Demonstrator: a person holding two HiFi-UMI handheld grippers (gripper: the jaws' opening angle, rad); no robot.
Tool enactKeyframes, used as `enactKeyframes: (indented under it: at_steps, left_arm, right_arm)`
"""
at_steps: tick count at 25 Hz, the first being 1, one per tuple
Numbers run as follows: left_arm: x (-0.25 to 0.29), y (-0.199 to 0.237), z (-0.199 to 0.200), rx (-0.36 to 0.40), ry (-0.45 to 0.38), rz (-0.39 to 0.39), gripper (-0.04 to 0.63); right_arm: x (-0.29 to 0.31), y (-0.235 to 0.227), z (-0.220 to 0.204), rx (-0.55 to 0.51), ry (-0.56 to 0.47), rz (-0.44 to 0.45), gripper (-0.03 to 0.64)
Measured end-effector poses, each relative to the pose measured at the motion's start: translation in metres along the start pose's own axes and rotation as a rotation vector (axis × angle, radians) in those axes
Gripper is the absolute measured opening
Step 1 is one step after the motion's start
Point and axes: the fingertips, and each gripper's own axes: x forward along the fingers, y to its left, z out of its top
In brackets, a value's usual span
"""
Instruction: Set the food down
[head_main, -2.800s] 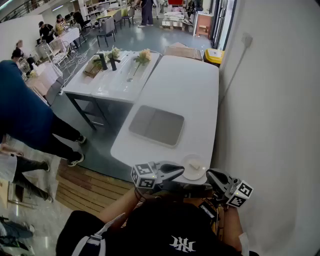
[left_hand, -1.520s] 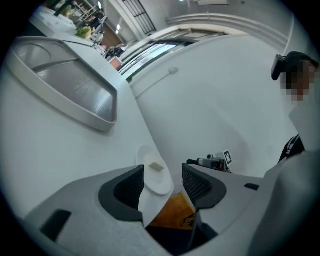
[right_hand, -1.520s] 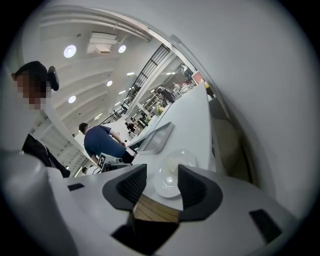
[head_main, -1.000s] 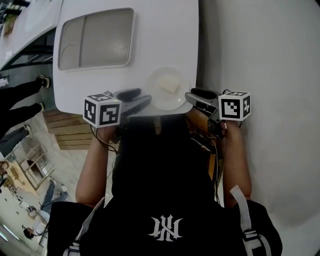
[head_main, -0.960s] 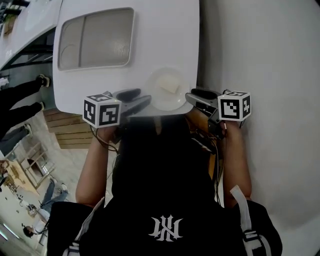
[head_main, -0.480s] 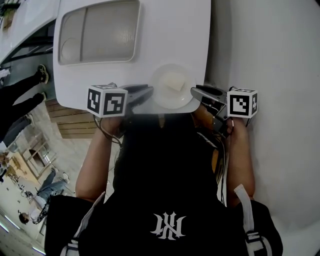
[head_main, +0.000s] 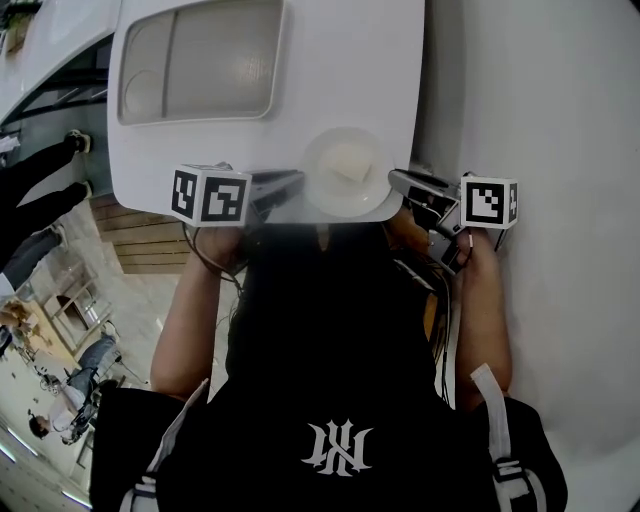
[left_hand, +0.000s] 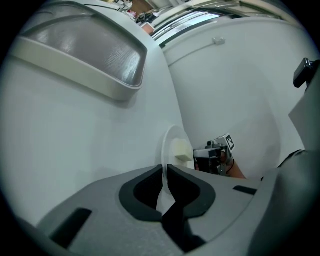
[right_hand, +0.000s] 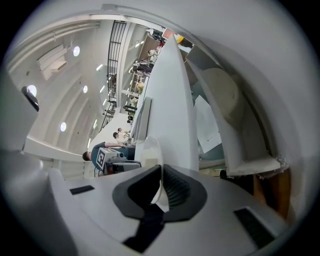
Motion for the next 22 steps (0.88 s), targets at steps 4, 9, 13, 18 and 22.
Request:
enactKeyframes:
  at_steps: [4, 9, 13, 18, 22]
  left_arm:
    - [-0.013, -0.004, 0.002, -0.004, -0.013, -0.009, 0.032]
    - [-0.041, 0.012, 0.016, -0.007, -0.060, -0.016, 0.032]
    - [-0.096, 0.053, 0.055, 0.006, -0.115, -0.012, 0.031]
    - [-0.149, 0.083, 0.090, 0.015, -0.162, -0.029, 0.032]
    - [-0.195, 0.091, 0.125, 0.053, -0.181, -0.028, 0.031]
  right_arm:
    - [0.001, 0.022, 0.013, 0.019, -0.029, 0.073, 0.015]
    - [0.032, 0.046, 0.035, -0.033, -0.032, 0.131, 0.014]
    - [0.095, 0.080, 0.069, -0.080, -0.020, 0.143, 0.014]
    - [0.145, 0.127, 0.105, -0.159, -0.027, 0.144, 0.014]
    - [0.171, 0.169, 0.132, -0.208, -0.044, 0.135, 0.014]
